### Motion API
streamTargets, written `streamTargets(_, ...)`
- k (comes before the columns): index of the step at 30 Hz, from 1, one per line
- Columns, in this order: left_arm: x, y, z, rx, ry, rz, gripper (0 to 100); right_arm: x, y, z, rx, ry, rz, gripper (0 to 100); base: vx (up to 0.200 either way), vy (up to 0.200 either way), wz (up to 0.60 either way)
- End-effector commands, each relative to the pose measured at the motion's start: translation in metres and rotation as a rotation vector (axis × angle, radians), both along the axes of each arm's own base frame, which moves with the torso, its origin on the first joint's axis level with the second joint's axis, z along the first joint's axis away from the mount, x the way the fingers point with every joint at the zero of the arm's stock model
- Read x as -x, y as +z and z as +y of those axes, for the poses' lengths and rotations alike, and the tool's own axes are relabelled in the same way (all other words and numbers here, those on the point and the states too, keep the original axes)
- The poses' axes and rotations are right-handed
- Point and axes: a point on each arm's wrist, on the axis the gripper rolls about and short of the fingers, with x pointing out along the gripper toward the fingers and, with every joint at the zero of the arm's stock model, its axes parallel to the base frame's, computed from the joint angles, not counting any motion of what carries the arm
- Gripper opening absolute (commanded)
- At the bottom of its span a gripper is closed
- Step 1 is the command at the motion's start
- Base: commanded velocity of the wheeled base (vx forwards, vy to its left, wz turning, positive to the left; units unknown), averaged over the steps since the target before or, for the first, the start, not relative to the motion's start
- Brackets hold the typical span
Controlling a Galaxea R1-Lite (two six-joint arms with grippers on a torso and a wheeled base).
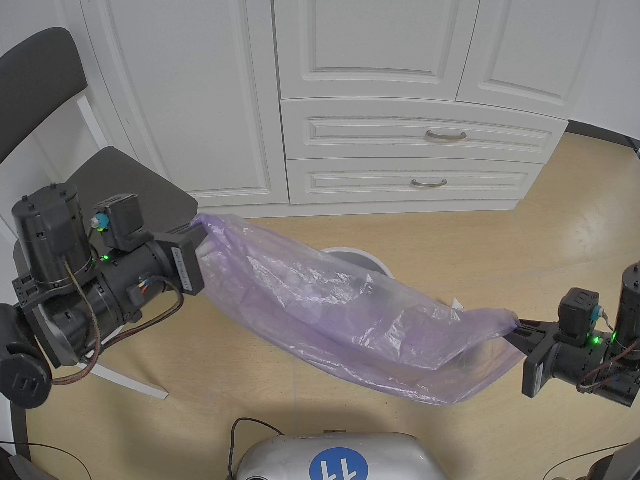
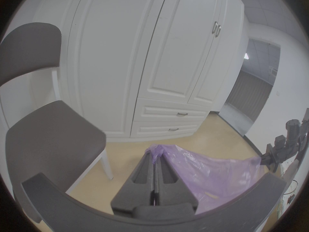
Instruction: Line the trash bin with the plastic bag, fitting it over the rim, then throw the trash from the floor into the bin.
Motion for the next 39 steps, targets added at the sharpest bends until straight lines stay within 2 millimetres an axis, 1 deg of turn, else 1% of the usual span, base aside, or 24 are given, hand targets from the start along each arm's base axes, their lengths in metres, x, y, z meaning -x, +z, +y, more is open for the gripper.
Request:
streamTargets(1,-0.017,-0.022,-0.038,0.03,-0.085,-0.02,0,-0.033,-0.005,0.023,-0.03,-0.018,-0.017,0,0.0,0.0,0.0)
streamTargets(2,-0.017,-0.023,-0.04,0.034,-0.09,-0.025,0,-0.034,-0.005,0.024,-0.037,-0.018,-0.026,0,0.0,0.0,0.0)
streamTargets(3,-0.018,-0.028,-0.052,0.056,-0.12,-0.054,0,-0.042,-0.006,0.031,-0.088,-0.018,-0.084,0,0.0,0.0,0.0)
streamTargets(5,-0.017,-0.033,-0.064,0.081,-0.152,-0.068,0,-0.049,-0.01,0.036,-0.138,-0.019,-0.142,0,0.0,0.0,0.0)
streamTargets(7,-0.016,-0.036,-0.069,0.103,-0.167,-0.071,0,-0.054,-0.011,0.041,-0.172,-0.019,-0.185,0,0.0,0.0,0.0)
streamTargets(10,-0.015,-0.042,-0.082,0.169,-0.204,-0.061,0,-0.068,-0.018,0.056,-0.239,-0.01,-0.263,0,0.0,0.0,0.0)
streamTargets(12,-0.019,-0.048,-0.087,0.206,-0.208,-0.048,0,-0.079,-0.026,0.065,-0.27,-0.01,-0.296,0,0.0,0.0,0.0)
streamTargets(13,-0.019,-0.049,-0.087,0.207,-0.208,-0.048,0,-0.079,-0.027,0.066,-0.271,-0.009,-0.297,0,0.0,0.0,0.0)
streamTargets(14,-0.023,-0.055,-0.091,0.235,-0.209,-0.042,0,-0.087,-0.035,0.072,-0.297,-0.002,-0.327,0,0.0,0.0,0.0)
streamTargets(16,-0.025,-0.059,-0.093,0.247,-0.211,-0.039,0,-0.09,-0.038,0.076,-0.312,0.001,-0.346,0,0.0,0.0,0.0)
streamTargets(17,-0.032,-0.07,-0.096,0.252,-0.203,-0.026,0,-0.098,-0.053,0.082,-0.302,0.004,-0.333,0,0.0,0.0,0.0)
streamTargets(18,-0.034,-0.075,-0.096,0.249,-0.198,-0.023,0,-0.101,-0.058,0.085,-0.294,0.005,-0.321,0,0.0,0.0,0.0)
streamTargets(19,-0.034,-0.075,-0.096,0.249,-0.198,-0.023,0,-0.101,-0.058,0.085,-0.294,0.005,-0.321,0,0.0,0.0,0.0)
streamTargets(20,-0.041,-0.087,-0.095,0.235,-0.184,-0.006,0,-0.104,-0.066,0.089,-0.291,0.014,-0.301,0,0.0,0.0,0.0)
streamTargets(24,-0.057,-0.11,-0.091,0.219,-0.19,0.053,0,-0.102,-0.073,0.095,-0.323,0.068,-0.254,0,0.0,0.0,0.0)
streamTargets(26,-0.062,-0.118,-0.089,0.239,-0.184,0.078,0,-0.105,-0.075,0.099,-0.329,0.101,-0.246,0,0.0,0.0,0.0)
streamTargets(28,-0.065,-0.12,-0.089,0.257,-0.181,0.088,0,-0.111,-0.075,0.104,-0.342,0.126,-0.256,0,0.0,0.0,0.0)
streamTargets(29,-0.067,-0.122,-0.086,0.265,-0.171,0.095,0,-0.121,-0.071,0.112,-0.366,0.145,-0.285,0,0.0,0.0,0.0)
streamTargets(30,-0.067,-0.122,-0.086,0.265,-0.171,0.095,0,-0.121,-0.071,0.112,-0.366,0.145,-0.285,0,0.0,0.0,0.0)
streamTargets(31,-0.07,-0.125,-0.081,0.26,-0.153,0.101,0,-0.13,-0.066,0.118,-0.39,0.147,-0.315,0,0.0,0.0,0.0)
streamTargets(32,-0.071,-0.126,-0.08,0.259,-0.148,0.103,0,-0.131,-0.065,0.118,-0.396,0.147,-0.318,0,0.0,0.0,0.0)
streamTargets(34,-0.075,-0.128,-0.073,0.255,-0.123,0.108,0,-0.133,-0.069,0.119,-0.381,0.133,-0.275,0,0.0,0.0,0.0)
streamTargets(36,-0.077,-0.13,-0.068,0.251,-0.111,0.116,0,-0.133,-0.067,0.119,-0.391,0.13,-0.261,0,0.0,0.0,0.0)
streamTargets(39,-0.074,-0.138,-0.057,0.236,-0.12,0.149,0,-0.13,-0.055,0.123,-0.456,0.132,-0.221,0,0.0,0.0,0.0)
